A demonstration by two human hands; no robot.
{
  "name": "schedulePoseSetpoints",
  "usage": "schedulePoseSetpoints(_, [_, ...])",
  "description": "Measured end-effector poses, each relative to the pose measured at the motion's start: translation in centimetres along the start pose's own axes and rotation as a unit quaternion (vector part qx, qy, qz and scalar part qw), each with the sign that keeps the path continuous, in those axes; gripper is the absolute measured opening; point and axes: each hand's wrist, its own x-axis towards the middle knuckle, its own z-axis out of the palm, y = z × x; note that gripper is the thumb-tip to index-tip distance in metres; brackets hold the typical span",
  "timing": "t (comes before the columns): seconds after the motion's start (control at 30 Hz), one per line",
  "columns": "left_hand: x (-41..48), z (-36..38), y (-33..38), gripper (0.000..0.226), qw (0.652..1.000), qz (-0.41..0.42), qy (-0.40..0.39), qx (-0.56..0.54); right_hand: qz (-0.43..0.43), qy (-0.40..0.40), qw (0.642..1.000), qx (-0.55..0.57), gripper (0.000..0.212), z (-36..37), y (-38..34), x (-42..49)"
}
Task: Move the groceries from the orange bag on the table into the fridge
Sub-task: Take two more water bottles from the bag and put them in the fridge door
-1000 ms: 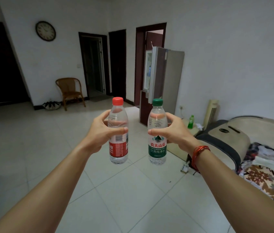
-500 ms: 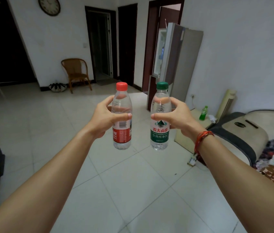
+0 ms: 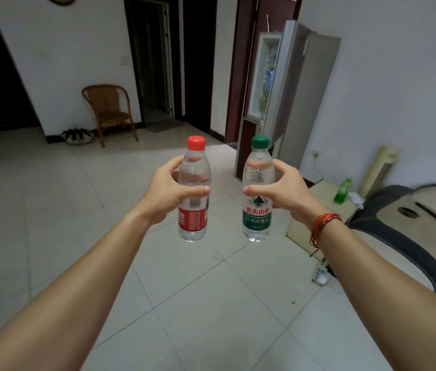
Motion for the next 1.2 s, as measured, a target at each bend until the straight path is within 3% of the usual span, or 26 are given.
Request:
schedulePoseSetpoints(0.57, [26.2,-4.3,-7.3,0.068,1.000,0.000,0.017,0.012,-0.027,-0.022,0.999,0.022,0.073,3.7,3.8,28.9])
schedulePoseSetpoints(0.9, [42.4,-6.2,-9.5,0.063,0.999,0.007,0.050,0.002,-0.027,-0.035,0.999,0.020,0.052,4.2,4.6,46.6])
schedulePoseSetpoints(1.2, [54.1,-8.7,-14.5,0.068,0.999,0.000,0.043,0.013,-0.016,-0.040,0.999,0.018,0.056,7.2,7.3,58.9])
